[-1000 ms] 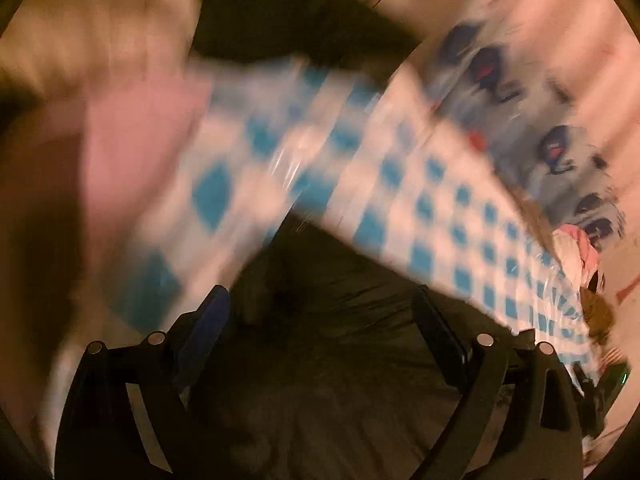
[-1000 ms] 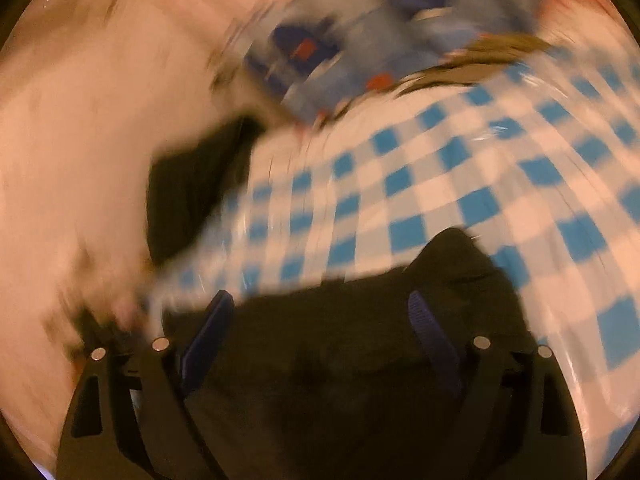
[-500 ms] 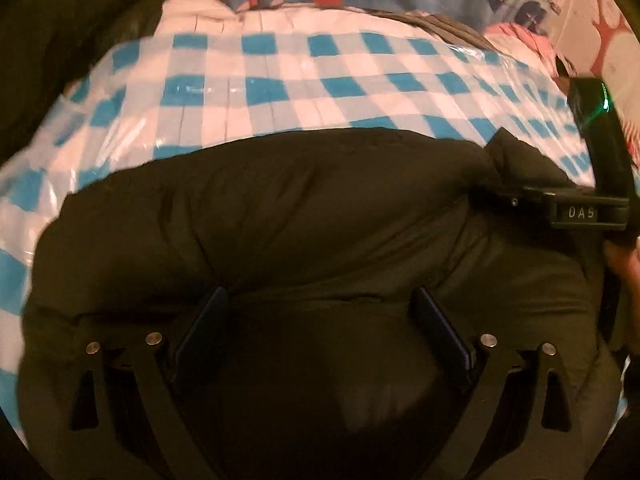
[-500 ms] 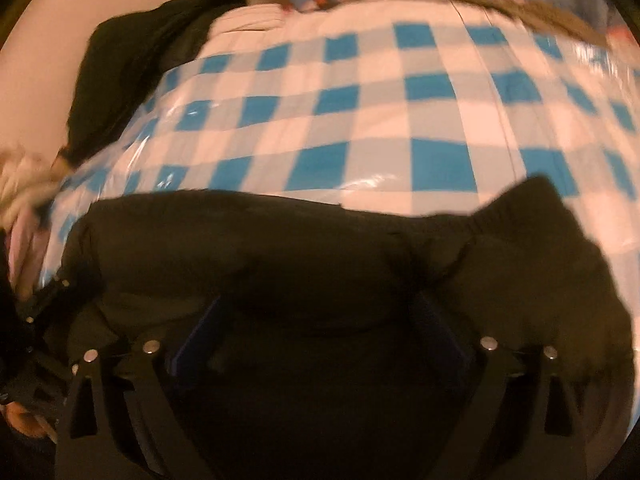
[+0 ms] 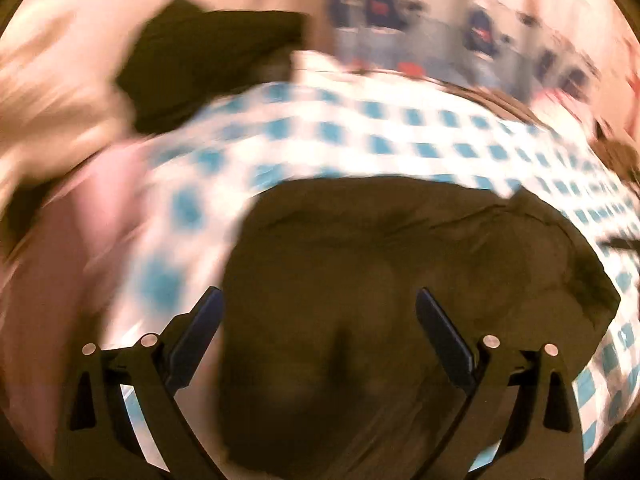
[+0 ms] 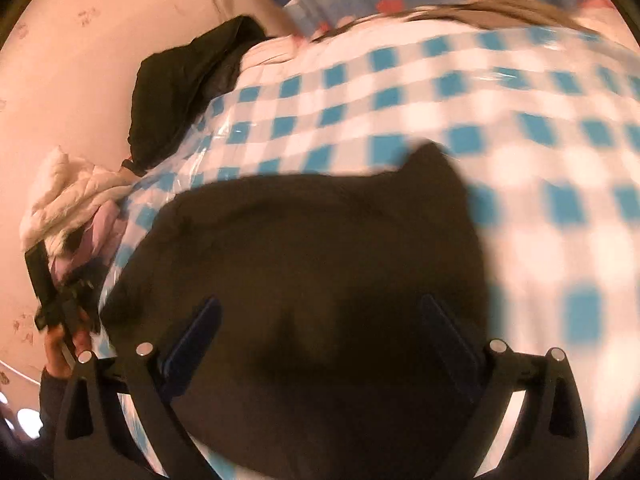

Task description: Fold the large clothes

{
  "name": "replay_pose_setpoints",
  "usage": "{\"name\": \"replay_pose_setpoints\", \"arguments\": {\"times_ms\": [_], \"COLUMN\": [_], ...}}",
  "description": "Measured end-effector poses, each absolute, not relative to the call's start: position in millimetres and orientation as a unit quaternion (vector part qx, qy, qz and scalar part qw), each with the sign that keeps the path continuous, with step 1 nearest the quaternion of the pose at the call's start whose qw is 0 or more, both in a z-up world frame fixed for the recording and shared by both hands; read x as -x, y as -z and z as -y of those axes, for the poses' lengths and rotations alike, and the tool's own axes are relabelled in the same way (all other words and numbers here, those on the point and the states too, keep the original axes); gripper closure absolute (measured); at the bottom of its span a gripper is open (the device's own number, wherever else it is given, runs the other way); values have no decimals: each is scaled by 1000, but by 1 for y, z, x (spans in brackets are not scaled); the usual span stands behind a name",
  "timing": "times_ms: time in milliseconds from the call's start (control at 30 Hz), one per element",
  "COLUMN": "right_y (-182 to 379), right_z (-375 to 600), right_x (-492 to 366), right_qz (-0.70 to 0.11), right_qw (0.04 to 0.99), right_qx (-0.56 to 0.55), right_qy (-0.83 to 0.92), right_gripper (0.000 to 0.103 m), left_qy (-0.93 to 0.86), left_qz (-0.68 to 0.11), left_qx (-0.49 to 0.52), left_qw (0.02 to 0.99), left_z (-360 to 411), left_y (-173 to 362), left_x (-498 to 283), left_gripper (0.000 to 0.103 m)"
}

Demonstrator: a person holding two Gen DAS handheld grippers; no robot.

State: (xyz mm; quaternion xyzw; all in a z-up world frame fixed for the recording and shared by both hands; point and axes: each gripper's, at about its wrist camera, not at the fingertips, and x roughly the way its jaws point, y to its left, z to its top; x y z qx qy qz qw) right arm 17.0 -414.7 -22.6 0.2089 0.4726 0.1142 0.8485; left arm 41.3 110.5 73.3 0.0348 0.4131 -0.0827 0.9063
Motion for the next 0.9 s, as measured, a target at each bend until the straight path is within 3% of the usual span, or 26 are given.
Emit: {"name": "replay_pose_setpoints", "arguments": {"times_ms": [133,300,400,433,533,633,800,867,900], "right_y": [57,80,90,91,79,62,38,40,46], "right_z": [439,423,397,394,392,398,413,413,413], "right_x": [27,28,19,20,33,61,140,169,186], "right_qz": [-501,-495,-519,-517,-504,-491,-480,-498,-518], "right_qw": [819,813,811,812,815,817,821,817,810], "right_qx": [-259,-274,-228,-224,-234,-245,-252,-234,-219], "right_qy": [-104,-137,-146,-149,-161,-174,-182,-174,-165], "right_gripper": [7,9,55,67,80,83,83,82,77], "left_qy": [36,74,107,112,137,159,214,230,233], "left_qz": [-477,-543,-560,-559,-565,-566,-575,-594,-602], "left_qx": [19,114,146,148,160,146,139,117,106], "left_qw": [878,829,808,808,798,796,777,762,756], "left_z": [-166,-169,-156,-152,-140,-133,-129,-125,-124], "left_y": [-40,8,30,33,35,21,-9,-6,-2], "left_x": [-15,-16,-19,-18,-8,10,73,103,117], "left_gripper": [10,10,11,28,66,79,78,67,57]}}
